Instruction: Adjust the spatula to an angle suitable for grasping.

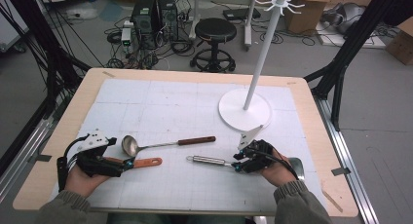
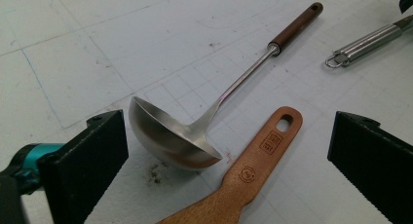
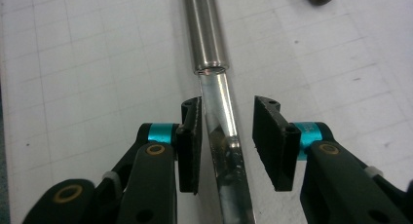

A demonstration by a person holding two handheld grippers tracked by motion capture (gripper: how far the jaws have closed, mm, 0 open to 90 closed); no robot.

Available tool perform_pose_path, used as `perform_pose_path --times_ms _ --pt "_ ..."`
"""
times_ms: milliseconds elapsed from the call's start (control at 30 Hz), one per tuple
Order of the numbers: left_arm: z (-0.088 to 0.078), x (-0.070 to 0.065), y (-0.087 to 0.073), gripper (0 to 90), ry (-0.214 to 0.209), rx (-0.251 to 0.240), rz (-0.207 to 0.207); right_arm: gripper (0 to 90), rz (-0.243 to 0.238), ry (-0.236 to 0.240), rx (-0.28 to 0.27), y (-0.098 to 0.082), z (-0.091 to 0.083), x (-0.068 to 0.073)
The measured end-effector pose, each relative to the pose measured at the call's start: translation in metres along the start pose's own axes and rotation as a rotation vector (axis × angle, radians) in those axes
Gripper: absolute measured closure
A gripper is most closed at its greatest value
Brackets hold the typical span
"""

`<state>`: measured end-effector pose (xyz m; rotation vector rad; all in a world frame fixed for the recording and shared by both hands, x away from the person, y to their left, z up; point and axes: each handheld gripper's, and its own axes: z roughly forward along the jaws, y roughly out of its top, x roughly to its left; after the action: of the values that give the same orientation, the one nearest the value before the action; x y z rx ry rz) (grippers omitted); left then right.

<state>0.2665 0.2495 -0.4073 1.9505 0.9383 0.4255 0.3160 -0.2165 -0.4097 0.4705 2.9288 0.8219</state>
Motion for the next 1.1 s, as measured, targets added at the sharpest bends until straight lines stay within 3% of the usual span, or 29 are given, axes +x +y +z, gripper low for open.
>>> perform_pose_path --times_ms 300,433,500,600,833,900,933,1100 --pt "0.0 0.0 0.0 1.7 0.001 0.001 0.0 63.3 -0.06 0.022 0.075 0.009 0.017 0.0" --pt "0.0 0.0 0.0 1.7 0.0 0.003 0.002 65.6 -0.063 0.028 0.072 0.009 0.018 0.0" --pt "0.0 0.0 0.0 1.7 0.0 0.004 0.003 72.4 -0.067 0.033 0.071 0.01 0.018 0.0" --pt "0.001 -0.001 0.0 1.7 0.002 0.003 0.003 73.8 -0.092 0.041 0.083 0.012 0.018 -0.001" --pt "0.001 -0.002 0.001 1.7 0.013 0.007 0.013 74.6 -0.112 0.039 0.07 0.011 0.016 -0.003" --pt "0.0 -0.003 0.001 1.7 0.002 0.001 0.016 74.6 -0.098 0.036 0.056 0.011 0.014 -0.003" --pt "0.0 -0.004 0.002 1.7 0.0 -0.002 0.016 74.6 -0.096 0.042 0.024 0.011 0.012 -0.004" --pt "0.002 -0.008 0.004 1.7 -0.02 -0.001 0.026 74.7 -0.075 0.05 -0.006 0.014 0.007 -0.002"
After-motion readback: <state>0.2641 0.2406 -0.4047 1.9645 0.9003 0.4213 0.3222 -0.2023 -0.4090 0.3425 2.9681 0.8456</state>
